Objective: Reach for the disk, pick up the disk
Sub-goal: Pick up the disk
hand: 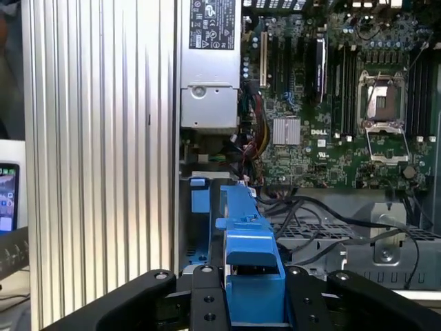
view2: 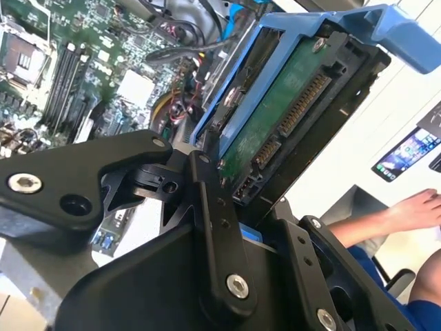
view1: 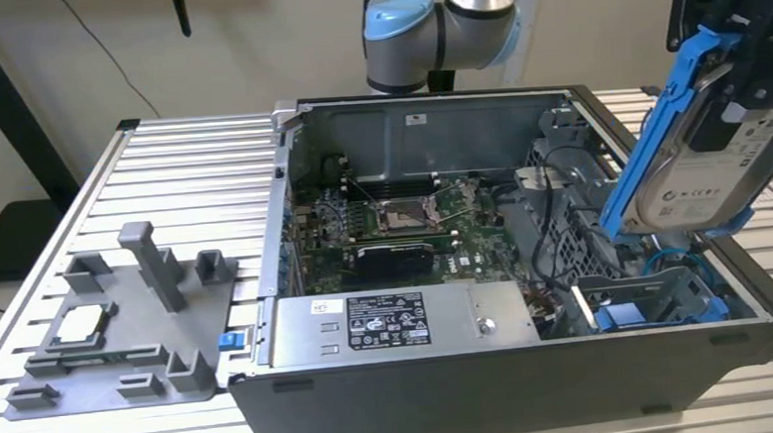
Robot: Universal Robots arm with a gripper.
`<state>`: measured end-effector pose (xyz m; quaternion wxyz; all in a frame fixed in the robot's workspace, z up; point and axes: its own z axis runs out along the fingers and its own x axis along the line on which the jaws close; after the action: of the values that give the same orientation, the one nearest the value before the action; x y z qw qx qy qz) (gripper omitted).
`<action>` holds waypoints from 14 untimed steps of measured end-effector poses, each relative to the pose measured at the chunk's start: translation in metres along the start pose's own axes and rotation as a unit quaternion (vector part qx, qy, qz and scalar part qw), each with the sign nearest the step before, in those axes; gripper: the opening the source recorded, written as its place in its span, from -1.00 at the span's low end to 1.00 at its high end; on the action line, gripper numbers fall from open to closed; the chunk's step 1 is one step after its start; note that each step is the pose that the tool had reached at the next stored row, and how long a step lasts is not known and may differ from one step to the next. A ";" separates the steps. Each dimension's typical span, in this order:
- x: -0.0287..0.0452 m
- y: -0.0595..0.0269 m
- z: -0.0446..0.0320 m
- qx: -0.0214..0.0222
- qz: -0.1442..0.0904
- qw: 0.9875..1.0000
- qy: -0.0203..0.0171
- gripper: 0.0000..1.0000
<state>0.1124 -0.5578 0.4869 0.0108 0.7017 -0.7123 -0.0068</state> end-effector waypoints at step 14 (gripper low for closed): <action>0.0092 -0.0001 0.0271 0.000 0.014 1.000 0.000 -1.00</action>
<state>0.1118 -0.5672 0.4598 0.0108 0.6918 -0.7220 -0.0069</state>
